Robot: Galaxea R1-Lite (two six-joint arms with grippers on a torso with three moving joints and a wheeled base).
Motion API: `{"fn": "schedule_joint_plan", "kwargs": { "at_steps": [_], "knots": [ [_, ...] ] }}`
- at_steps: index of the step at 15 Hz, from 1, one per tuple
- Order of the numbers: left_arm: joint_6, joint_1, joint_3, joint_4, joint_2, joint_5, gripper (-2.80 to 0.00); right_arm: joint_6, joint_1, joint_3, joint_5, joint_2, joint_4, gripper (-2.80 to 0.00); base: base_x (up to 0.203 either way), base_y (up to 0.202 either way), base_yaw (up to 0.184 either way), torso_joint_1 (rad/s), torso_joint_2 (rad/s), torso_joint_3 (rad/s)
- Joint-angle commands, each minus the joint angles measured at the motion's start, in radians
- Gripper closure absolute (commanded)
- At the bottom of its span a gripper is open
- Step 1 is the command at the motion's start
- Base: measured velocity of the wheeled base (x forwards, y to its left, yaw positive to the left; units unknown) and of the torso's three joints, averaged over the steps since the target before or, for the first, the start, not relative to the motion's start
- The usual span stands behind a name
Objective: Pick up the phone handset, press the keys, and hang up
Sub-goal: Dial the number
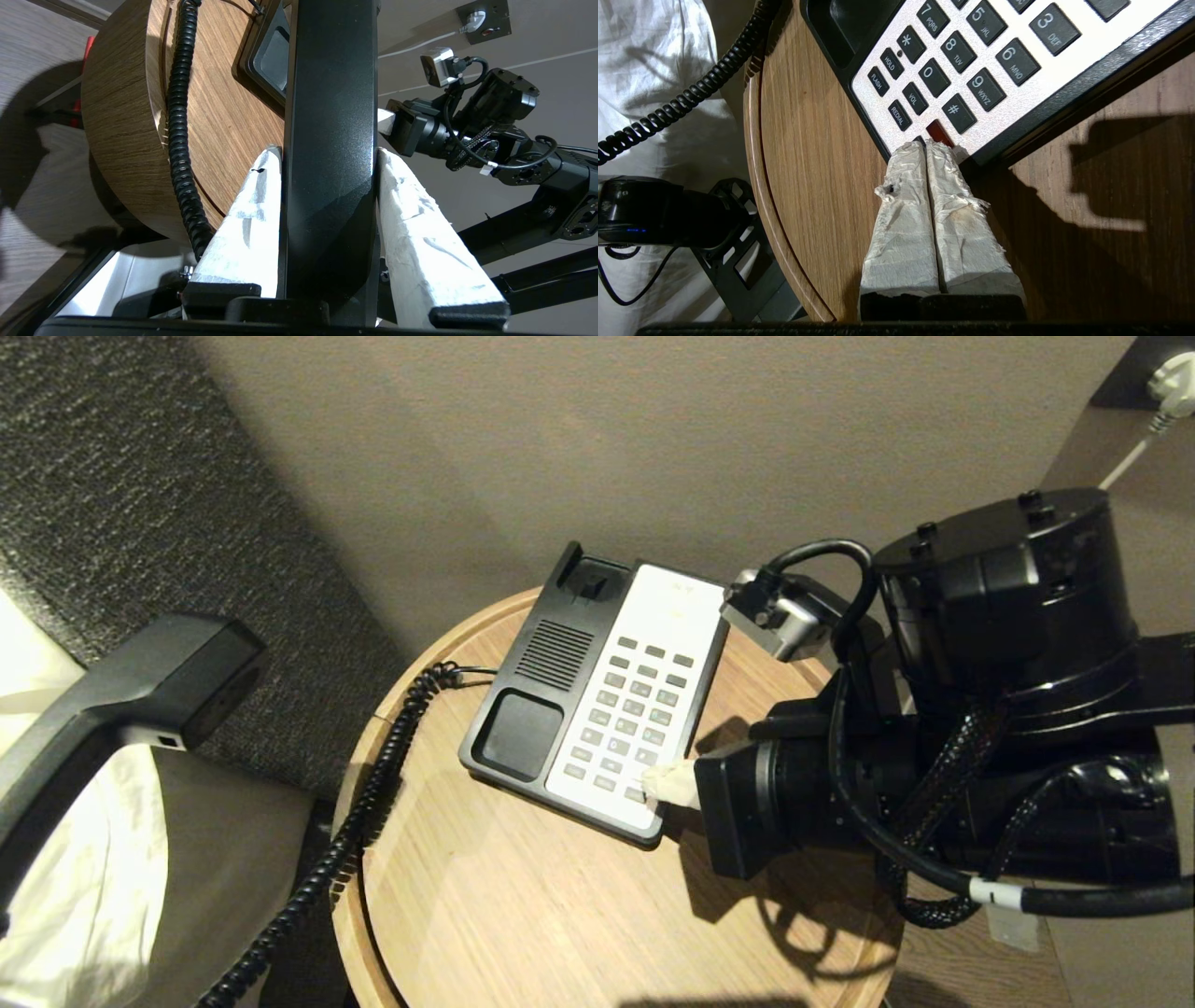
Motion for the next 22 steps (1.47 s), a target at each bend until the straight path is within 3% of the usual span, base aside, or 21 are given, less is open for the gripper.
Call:
{"fn": "schedule_joint_plan", "kwargs": {
  "at_steps": [1,22],
  "knots": [
    [-0.005,0.000,0.002,0.001,0.001,0.001,0.00,0.002,0.001,0.006,0.001,-0.009,-0.001,0.00,0.000,0.000,0.000,0.000,0.00,0.000],
    [-0.002,0.000,0.015,0.001,-0.010,-0.001,0.00,-0.001,-0.007,0.038,-0.002,0.041,-0.032,0.00,0.000,0.000,0.000,0.000,0.00,0.000]
  ]
}}
